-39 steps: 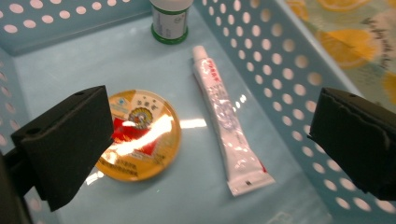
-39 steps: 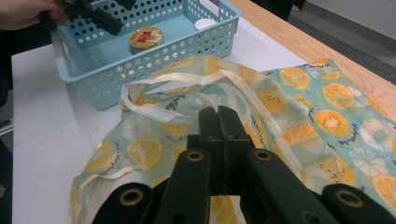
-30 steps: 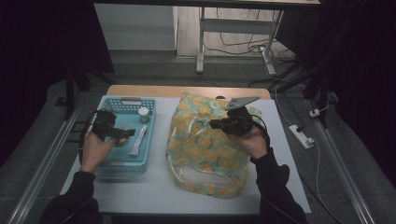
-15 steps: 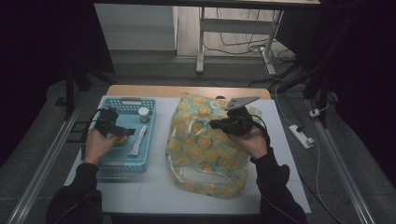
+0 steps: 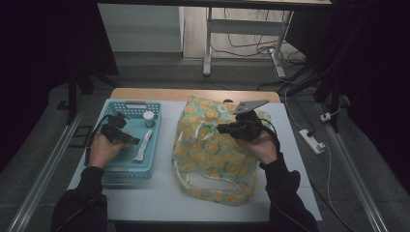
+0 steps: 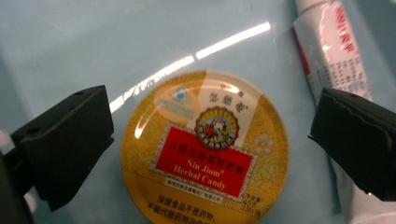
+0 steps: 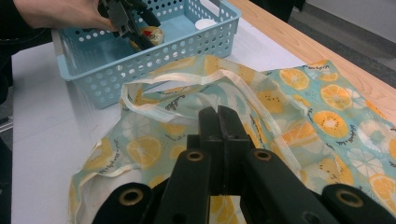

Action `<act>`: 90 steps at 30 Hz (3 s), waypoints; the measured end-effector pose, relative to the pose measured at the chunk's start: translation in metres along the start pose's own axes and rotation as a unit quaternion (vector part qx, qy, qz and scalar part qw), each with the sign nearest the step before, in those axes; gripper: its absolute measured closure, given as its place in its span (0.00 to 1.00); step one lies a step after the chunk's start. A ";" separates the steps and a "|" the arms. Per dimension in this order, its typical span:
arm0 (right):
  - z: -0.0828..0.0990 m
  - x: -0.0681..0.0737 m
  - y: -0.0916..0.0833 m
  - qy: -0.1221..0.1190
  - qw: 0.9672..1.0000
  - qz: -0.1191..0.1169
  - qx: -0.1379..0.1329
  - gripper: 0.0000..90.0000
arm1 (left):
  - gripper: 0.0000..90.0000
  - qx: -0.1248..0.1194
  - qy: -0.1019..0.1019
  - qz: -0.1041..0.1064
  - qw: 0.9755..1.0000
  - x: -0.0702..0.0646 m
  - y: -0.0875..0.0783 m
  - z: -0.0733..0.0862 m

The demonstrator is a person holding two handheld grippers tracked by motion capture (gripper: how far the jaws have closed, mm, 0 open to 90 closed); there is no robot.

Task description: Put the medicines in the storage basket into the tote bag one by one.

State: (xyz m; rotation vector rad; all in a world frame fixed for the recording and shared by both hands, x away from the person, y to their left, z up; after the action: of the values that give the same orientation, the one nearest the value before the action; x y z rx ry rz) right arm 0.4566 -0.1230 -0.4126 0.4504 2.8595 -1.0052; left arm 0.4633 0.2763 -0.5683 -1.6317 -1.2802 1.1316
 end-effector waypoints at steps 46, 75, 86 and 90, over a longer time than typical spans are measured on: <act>0.001 -0.003 -0.001 0.005 1.000 0.006 -0.006 1.00 | 0.23 -0.086 0.045 0.075 0.992 -0.049 -0.068 0.010; 0.001 -0.003 0.001 0.009 1.000 0.003 -0.006 1.00 | 0.23 -0.117 0.159 0.142 0.970 -0.137 -0.098 0.049; 0.001 -0.003 0.002 0.011 1.000 0.003 -0.007 1.00 | 0.23 -0.115 0.193 0.166 0.960 -0.169 -0.098 0.064; 0.001 -0.003 0.002 0.013 1.000 0.003 -0.007 1.00 | 0.23 -0.110 0.205 0.173 0.957 -0.182 -0.096 0.067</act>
State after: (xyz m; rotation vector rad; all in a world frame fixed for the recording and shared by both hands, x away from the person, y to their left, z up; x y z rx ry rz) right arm 0.4606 -0.1228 -0.4145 0.4743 2.8838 -0.9846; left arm 0.3516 0.1214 -0.4665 -2.1857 -0.8943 0.7988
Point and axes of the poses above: each handheld gripper's, and its own axes: y roughly forward along the jaws, z roughly out of its underside, x roughly to its left, the point moved 5 cm from there along y, roughly forward along the jaws, and after that the axes turned 14 degrees about -y, right-handed, at the moved point
